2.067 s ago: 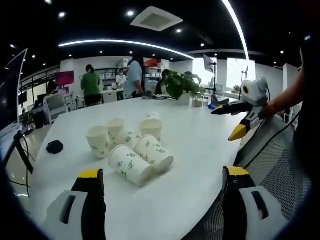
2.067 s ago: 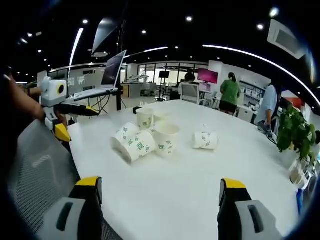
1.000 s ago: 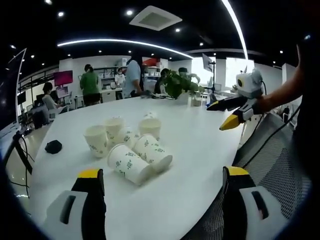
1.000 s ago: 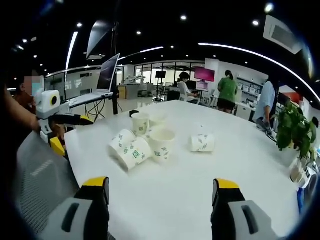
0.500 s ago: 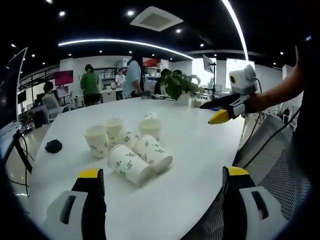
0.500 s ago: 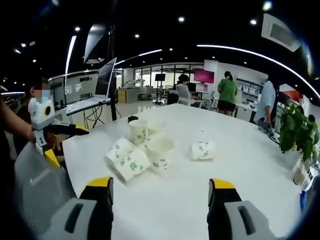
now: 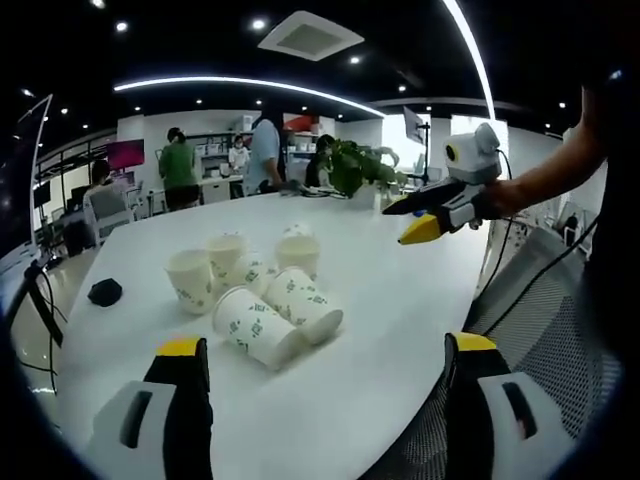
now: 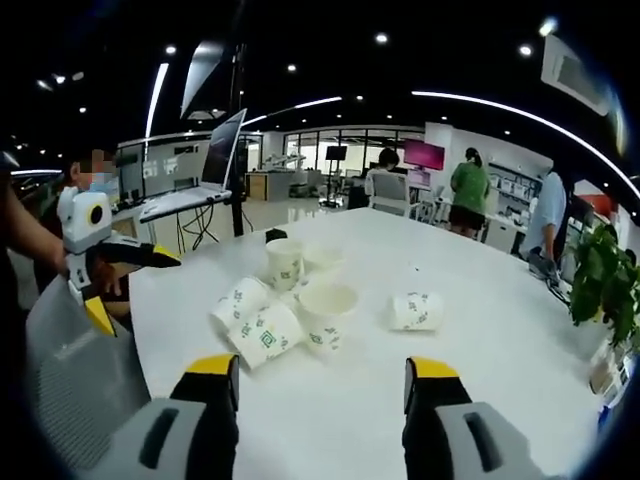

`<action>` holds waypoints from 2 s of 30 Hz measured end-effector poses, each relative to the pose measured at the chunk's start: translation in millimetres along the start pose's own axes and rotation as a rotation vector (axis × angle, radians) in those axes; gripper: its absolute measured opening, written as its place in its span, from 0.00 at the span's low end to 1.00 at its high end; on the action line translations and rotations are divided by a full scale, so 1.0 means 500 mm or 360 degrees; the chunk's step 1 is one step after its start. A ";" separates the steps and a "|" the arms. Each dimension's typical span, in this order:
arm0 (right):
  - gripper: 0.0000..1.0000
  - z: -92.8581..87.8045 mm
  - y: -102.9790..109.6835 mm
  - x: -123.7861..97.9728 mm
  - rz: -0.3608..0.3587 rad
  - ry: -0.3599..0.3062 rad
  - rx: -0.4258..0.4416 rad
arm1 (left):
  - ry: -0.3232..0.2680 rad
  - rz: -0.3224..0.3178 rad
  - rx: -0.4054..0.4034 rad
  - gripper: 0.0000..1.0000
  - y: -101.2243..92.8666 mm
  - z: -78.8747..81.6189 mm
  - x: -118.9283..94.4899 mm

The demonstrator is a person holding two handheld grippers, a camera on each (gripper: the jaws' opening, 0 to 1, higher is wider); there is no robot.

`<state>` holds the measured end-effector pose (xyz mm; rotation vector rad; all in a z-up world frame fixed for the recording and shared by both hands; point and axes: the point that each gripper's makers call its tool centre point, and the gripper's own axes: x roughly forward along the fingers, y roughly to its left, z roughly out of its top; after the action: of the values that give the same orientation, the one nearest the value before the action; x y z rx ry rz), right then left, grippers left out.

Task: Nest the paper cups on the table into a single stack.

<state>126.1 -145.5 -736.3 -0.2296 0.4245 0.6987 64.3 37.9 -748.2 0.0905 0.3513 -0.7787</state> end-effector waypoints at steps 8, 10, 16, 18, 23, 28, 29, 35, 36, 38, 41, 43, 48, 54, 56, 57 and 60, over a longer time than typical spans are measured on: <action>0.58 0.016 -0.001 0.022 -0.0001 -0.0003 -0.0009 | -0.0002 0.0008 -0.0008 0.97 0.003 0.000 -0.001; 0.56 0.022 -0.002 0.027 -0.0001 -0.0006 -0.0012 | 0.0000 0.0006 -0.0008 0.97 0.002 0.001 -0.001; 0.51 0.033 -0.017 0.042 -0.0015 -0.0009 -0.0009 | 0.0000 0.0008 -0.0009 0.97 0.002 0.001 -0.001; 0.49 0.034 -0.024 0.047 -0.0018 -0.0011 -0.0004 | 0.0000 0.0011 -0.0011 0.97 0.003 0.001 -0.001; 0.46 0.039 -0.042 0.058 -0.0051 -0.0011 -0.0013 | 0.0000 0.0015 -0.0014 0.97 0.003 0.002 0.000; 0.40 0.049 -0.052 0.071 -0.0066 0.0010 0.0026 | -0.0002 0.0011 -0.0016 0.97 0.002 0.002 0.000; 0.39 0.052 -0.059 0.078 -0.0066 0.0006 0.0016 | 0.0001 0.0009 -0.0015 0.97 0.002 0.002 0.000; 0.32 0.051 -0.072 0.100 -0.0073 0.0038 0.0041 | 0.0006 0.0012 -0.0014 0.97 0.004 0.000 0.000; 0.31 0.051 -0.073 0.102 -0.0074 0.0041 0.0041 | 0.0006 0.0013 -0.0014 0.97 0.004 0.000 0.000; 0.30 0.049 -0.076 0.106 -0.0075 0.0047 0.0047 | 0.0008 0.0015 -0.0014 0.97 0.005 -0.001 0.000; 0.30 0.051 -0.077 0.113 -0.0067 0.0054 0.0051 | 0.0011 0.0015 -0.0014 0.97 0.005 -0.001 0.000; 0.29 0.050 -0.080 0.121 -0.0062 0.0063 0.0050 | 0.0014 0.0015 -0.0015 0.97 0.005 -0.001 0.000; 0.24 0.046 -0.089 0.130 -0.0071 0.0083 0.0105 | 0.0019 0.0016 -0.0015 0.96 0.007 -0.003 0.000; 0.23 0.044 -0.099 0.145 -0.0080 0.0112 0.0138 | 0.0024 0.0018 -0.0015 0.96 0.009 -0.004 0.000; 0.24 0.045 -0.102 0.147 -0.0082 0.0118 0.0174 | 0.0025 0.0015 -0.0016 0.96 0.009 -0.005 0.001; 0.24 0.048 -0.101 0.145 -0.0086 0.0115 0.0212 | 0.0026 0.0013 -0.0016 0.96 0.008 -0.005 0.001; 0.24 0.057 -0.122 0.155 -0.0111 0.0107 0.0252 | 0.0032 0.0007 -0.0010 0.96 0.007 -0.007 0.002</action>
<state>228.4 -137.0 -742.0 -0.1183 0.5312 0.5867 66.4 40.5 -751.7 0.0934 0.3724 -0.7731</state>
